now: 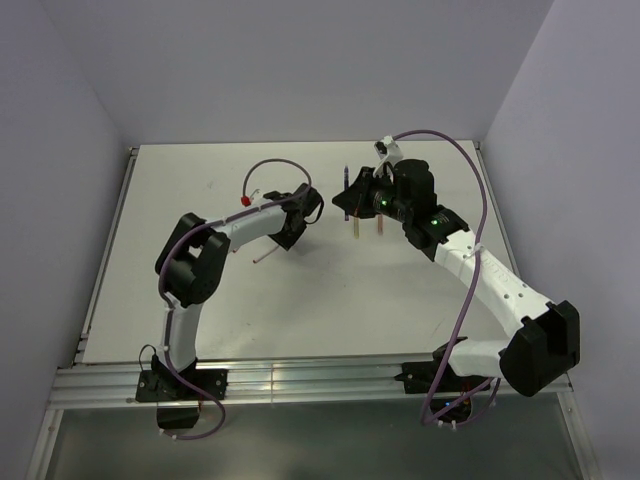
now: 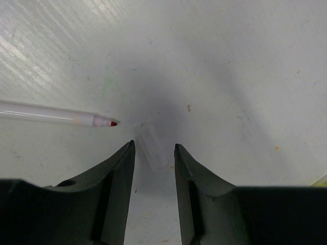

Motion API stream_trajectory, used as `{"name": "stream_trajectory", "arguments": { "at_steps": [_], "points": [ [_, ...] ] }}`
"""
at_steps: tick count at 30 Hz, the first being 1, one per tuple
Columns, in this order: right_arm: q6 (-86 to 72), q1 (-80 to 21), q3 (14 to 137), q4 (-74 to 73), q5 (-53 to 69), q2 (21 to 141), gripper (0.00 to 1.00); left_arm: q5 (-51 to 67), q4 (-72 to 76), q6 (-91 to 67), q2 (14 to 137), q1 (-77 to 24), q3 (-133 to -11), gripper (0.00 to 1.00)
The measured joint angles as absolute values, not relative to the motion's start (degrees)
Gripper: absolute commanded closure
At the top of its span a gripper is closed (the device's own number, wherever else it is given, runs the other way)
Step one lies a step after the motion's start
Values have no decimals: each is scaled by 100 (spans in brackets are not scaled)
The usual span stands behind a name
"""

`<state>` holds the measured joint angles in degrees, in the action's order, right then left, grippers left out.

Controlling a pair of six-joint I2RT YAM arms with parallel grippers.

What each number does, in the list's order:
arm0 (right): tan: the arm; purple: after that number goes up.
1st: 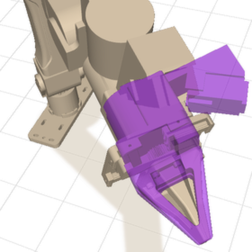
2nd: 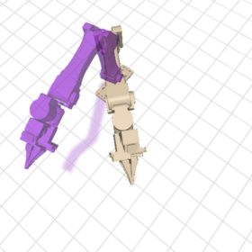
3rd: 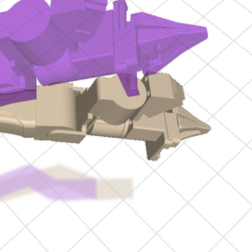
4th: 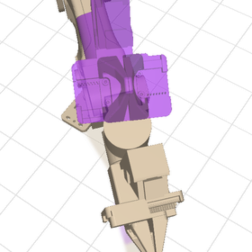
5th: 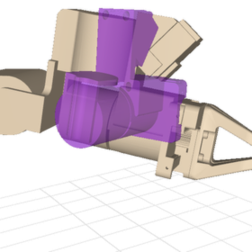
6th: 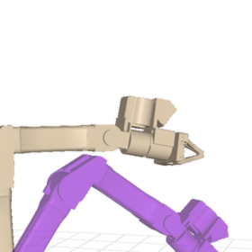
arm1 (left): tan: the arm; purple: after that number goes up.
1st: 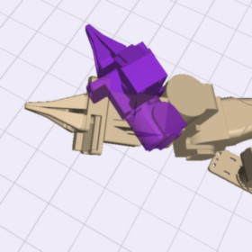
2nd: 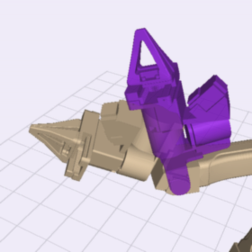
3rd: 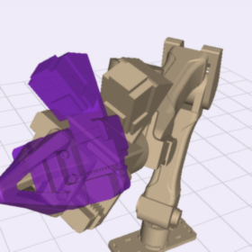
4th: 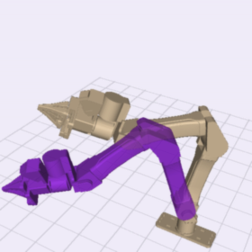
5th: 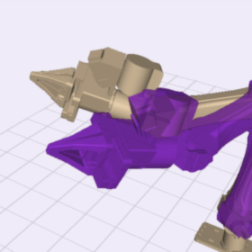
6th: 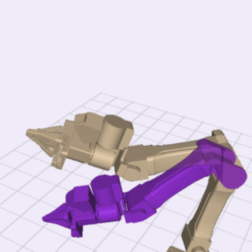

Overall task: Insert the pens into the pen caps
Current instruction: Move the pen cap to the center of the board.

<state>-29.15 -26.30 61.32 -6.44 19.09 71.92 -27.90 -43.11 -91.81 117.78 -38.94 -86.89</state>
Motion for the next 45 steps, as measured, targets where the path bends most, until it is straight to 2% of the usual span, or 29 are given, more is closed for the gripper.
{"name": "stream_trajectory", "arguments": {
  "at_steps": [12, 22, 31, 34, 45],
  "points": [
    [-2912, -2630, 6132, -644, 1942, 7192, 100, -2788, -4471, -9179, 12103, -3898, -9098, 60],
    [-2912, -2630, 6132, -639, 2097, 7192, 100, -2792, -4580, -9137, 12219, -3898, -9181, 66],
    [-2915, -2630, 6132, -639, 2233, 7192, 100, -2792, -4665, -9070, 12278, -3898, -9260, 84],
    [-2915, -2630, 6132, -631, 2265, 7192, 100, -2794, -4650, -9063, 12280, -3898, -9260, 99],
    [-2915, -2630, 6132, -585, 2342, 7192, 100, -2792, -4324, -8923, 12130, -3911, -8973, 100]
  ]
}}
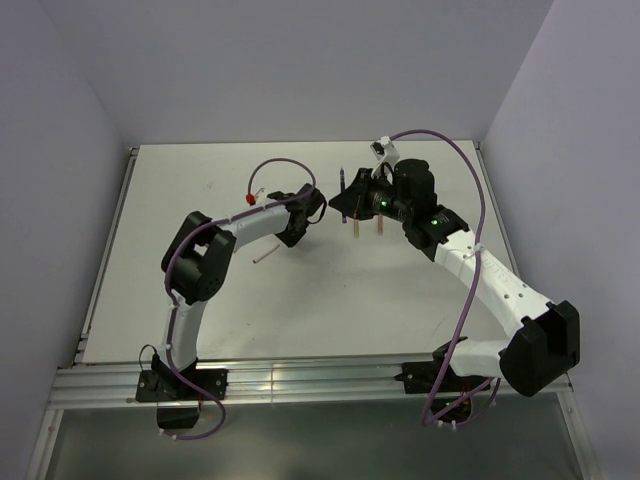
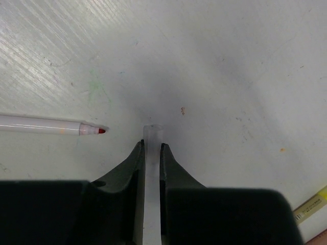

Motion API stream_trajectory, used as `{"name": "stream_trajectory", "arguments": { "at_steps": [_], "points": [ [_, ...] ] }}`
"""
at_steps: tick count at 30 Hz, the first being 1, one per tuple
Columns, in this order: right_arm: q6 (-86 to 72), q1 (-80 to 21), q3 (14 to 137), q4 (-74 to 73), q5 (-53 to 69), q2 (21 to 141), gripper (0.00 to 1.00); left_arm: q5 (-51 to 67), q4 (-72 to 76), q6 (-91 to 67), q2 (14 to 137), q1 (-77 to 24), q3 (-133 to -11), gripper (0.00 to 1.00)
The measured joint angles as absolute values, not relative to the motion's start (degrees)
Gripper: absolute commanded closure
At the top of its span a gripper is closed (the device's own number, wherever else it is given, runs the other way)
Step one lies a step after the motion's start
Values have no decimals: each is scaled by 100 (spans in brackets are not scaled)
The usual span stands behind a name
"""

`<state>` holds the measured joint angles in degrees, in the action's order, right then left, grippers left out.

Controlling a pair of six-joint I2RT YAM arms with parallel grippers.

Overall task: Insert the pens into the pen caps
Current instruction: Move the pen cap to the center of the board.

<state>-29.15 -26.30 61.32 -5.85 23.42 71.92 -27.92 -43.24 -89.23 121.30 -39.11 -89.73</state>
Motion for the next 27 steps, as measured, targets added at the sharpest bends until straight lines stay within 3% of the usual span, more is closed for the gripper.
{"name": "stream_trajectory", "arguments": {
  "at_steps": [27],
  "points": [
    [-2899, -2630, 6132, -556, 2362, 7378, 100, -2738, -3452, -7618, 10702, -4307, -7022, 100]
  ]
}}
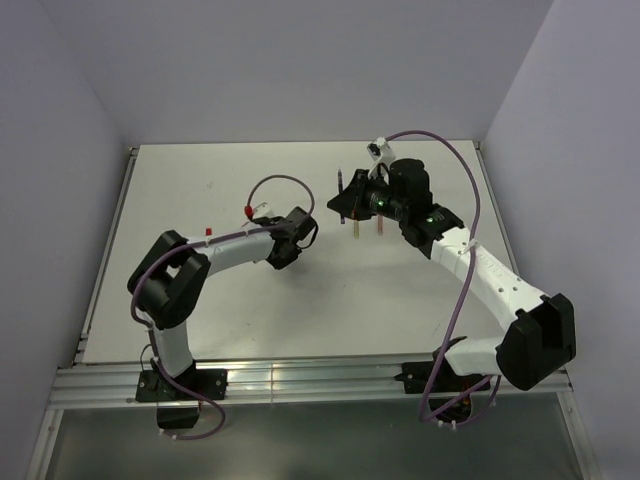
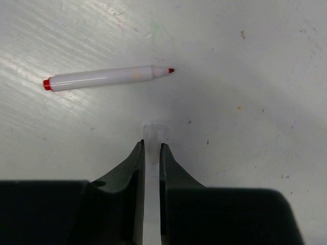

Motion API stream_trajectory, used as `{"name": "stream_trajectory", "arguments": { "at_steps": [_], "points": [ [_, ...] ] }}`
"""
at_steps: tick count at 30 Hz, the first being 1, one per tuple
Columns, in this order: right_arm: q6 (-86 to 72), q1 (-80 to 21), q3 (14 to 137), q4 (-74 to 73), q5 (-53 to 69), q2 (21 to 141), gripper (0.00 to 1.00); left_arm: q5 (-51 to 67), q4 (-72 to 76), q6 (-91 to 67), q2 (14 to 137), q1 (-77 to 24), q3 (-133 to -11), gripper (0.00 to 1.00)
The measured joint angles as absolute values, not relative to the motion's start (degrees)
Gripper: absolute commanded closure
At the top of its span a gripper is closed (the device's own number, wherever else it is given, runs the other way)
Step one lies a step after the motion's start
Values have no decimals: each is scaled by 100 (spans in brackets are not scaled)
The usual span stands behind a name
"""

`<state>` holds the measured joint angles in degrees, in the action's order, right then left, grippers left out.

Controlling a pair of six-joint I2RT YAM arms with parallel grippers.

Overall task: Insert the pens into the pen caps
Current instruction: Move the pen cap to the center of the board.

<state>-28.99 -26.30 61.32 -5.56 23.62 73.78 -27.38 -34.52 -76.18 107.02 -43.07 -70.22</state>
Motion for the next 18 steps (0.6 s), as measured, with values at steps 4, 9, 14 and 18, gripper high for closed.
{"name": "stream_trajectory", "arguments": {
  "at_steps": [4, 9, 14, 18],
  "points": [
    [-2888, -2630, 6132, -556, 2366, 7437, 100, -2685, -3277, -7476, 10252, -4305, -6624, 100],
    [-2888, -2630, 6132, -554, 2392, 7531, 100, -2539, -2993, -7314, 9870, -4305, -6311, 100],
    [-2886, -2628, 6132, -558, 2477, 7631, 100, -2381, -2735, -7133, 9588, -4305, -6031, 100],
    [-2864, -2626, 6128, -561, 2550, 7631, 100, -2303, -2563, -7004, 9323, -4305, -5889, 100]
  ]
}}
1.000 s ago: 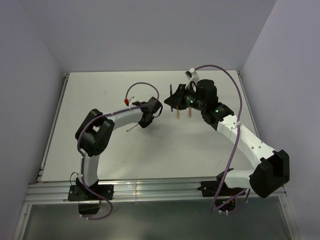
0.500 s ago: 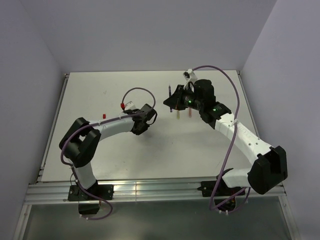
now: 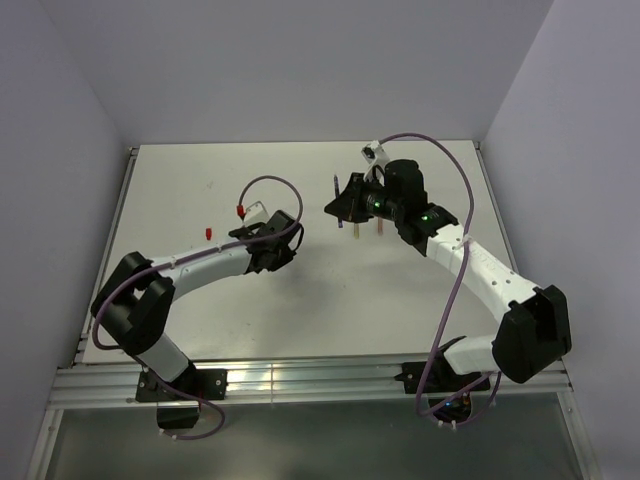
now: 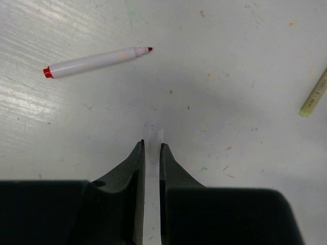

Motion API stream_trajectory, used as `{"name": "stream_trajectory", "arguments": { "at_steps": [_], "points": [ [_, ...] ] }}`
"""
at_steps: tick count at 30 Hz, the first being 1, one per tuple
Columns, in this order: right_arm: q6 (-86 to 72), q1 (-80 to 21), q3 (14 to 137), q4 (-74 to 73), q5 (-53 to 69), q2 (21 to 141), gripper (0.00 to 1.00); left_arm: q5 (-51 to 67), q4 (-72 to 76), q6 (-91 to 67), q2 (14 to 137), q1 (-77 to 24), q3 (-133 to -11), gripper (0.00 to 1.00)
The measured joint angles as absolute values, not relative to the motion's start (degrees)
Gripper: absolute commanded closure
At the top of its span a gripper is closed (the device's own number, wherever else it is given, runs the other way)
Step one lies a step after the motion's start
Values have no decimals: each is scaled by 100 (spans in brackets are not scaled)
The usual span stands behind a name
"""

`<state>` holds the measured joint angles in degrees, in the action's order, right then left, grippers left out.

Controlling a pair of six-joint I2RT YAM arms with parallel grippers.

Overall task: Insert the pens into the pen caps
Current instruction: Move the pen cap to the center of the board.

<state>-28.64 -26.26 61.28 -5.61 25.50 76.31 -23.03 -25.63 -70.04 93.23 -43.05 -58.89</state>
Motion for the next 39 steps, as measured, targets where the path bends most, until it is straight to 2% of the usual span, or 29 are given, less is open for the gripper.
{"name": "stream_trajectory", "arguments": {
  "at_steps": [16, 35, 38, 39],
  "points": [
    [-2779, -2665, 5752, -694, 2665, 7634, 100, -2349, -2534, -6788, 8790, -4294, -5223, 100],
    [-2757, -2674, 5680, -670, 2810, 7636, 100, -2386, -2613, -6547, 9168, -4331, -4971, 100],
    [-2757, -2674, 5677, -668, 2814, 7636, 100, -2394, -2611, -6536, 9174, -4338, -4974, 95],
    [-2757, -2674, 5677, -668, 2816, 7636, 100, -2394, -2611, -6536, 9177, -4340, -4974, 89]
  ]
}}
